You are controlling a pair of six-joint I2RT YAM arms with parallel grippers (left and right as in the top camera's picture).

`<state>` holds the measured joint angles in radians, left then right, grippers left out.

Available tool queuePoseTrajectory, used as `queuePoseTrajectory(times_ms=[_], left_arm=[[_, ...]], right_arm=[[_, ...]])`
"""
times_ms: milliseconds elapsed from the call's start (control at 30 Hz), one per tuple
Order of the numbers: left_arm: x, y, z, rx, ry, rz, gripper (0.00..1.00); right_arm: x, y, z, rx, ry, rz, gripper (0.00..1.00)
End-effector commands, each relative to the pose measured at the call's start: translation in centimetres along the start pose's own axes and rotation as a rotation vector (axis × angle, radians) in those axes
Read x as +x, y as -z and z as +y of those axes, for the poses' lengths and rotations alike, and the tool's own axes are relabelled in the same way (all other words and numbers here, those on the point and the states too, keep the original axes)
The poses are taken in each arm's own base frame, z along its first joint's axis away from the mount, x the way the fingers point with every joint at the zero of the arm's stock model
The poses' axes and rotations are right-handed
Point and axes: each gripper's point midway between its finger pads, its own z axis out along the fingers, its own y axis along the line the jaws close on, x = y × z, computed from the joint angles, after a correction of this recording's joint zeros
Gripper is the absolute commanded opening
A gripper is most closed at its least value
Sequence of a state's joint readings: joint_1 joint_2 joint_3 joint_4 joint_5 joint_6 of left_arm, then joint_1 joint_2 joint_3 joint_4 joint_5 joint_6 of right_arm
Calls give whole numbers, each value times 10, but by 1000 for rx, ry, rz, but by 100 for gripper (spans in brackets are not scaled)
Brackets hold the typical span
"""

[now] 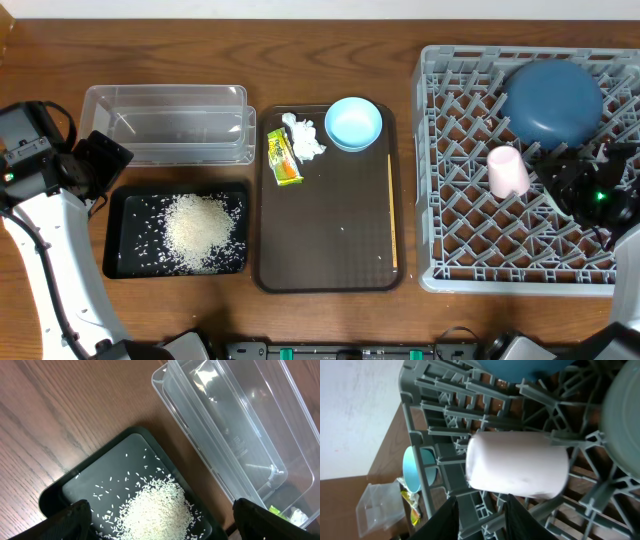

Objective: Sort waste into correct bins and load items into the dishwasher rack

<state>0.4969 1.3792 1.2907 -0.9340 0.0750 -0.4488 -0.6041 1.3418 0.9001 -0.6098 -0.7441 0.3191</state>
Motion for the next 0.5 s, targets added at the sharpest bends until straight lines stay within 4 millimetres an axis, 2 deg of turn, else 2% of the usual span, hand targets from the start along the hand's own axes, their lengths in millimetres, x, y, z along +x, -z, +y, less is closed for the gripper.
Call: queuePoseTrajectory(times_ms=[0,100,200,367,467], left_arm=[[1,-3,3,-11,10,6,93],[1,-3,3,-11,10,6,93],[1,-3,3,-11,10,6,93],[1,-3,3,-11,10,6,93],[1,-3,3,-11,10,6,93]], right_arm=[[-5,13,7,21,13,-50,29],[-9,22,21,6,54,-76,28],[-11,21,35,27,124,-100,22],[-9,1,34,191,203,-124,4],[-4,-18,37,246,260,-116,1]])
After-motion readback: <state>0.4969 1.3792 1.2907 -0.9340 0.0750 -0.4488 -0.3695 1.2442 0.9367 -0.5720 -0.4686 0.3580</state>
